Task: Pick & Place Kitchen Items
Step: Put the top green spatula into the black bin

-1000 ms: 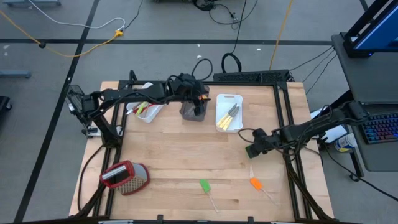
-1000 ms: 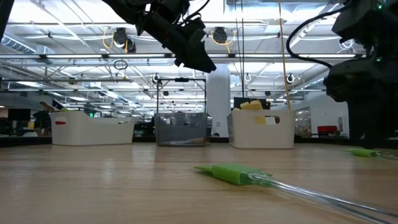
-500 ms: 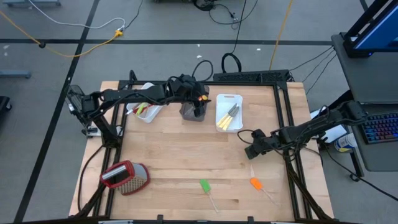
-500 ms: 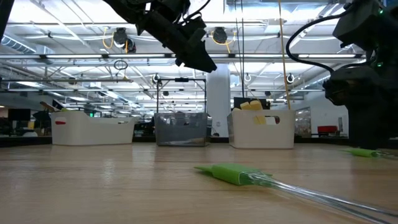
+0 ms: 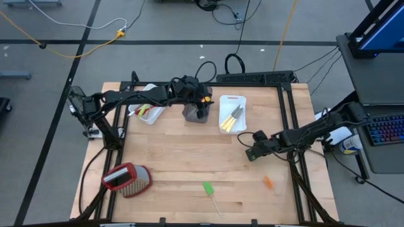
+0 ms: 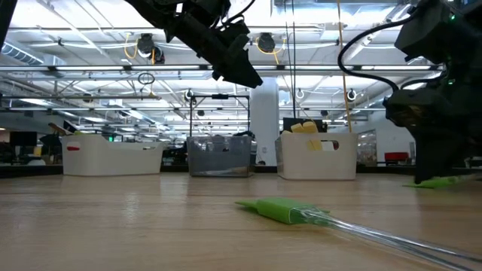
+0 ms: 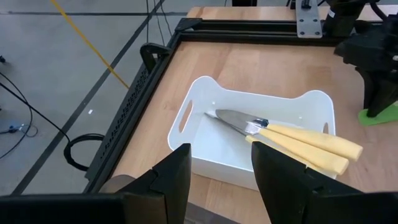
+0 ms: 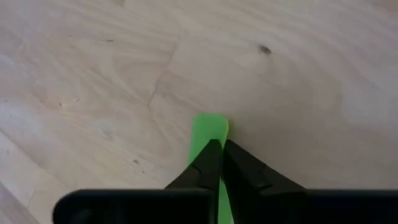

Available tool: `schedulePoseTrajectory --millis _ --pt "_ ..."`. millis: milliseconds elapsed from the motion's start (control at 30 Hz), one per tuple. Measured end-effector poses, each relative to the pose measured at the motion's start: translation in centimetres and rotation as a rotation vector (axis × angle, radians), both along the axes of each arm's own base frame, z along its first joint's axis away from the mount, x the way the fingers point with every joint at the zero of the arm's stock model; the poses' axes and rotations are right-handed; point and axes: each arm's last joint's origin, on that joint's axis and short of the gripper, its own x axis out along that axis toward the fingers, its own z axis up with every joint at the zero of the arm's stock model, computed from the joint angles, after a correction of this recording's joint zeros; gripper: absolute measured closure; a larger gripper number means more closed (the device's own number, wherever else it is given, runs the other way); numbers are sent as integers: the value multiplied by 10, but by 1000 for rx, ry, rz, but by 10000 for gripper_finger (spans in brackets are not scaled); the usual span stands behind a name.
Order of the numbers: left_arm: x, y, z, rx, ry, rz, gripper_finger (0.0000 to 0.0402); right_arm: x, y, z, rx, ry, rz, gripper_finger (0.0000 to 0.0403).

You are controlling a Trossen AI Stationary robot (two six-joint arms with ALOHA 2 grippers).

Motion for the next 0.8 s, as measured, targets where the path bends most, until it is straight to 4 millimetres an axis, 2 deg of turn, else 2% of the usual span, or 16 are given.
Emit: schedulePoseTrajectory --millis 367,800 --pt "0 0 0 -1 4 0 229 3 0 9 -52 -98 83 400" --pt "0 -2 -2 -16 15 2 229 12 0 36 -167 -369 243 402"
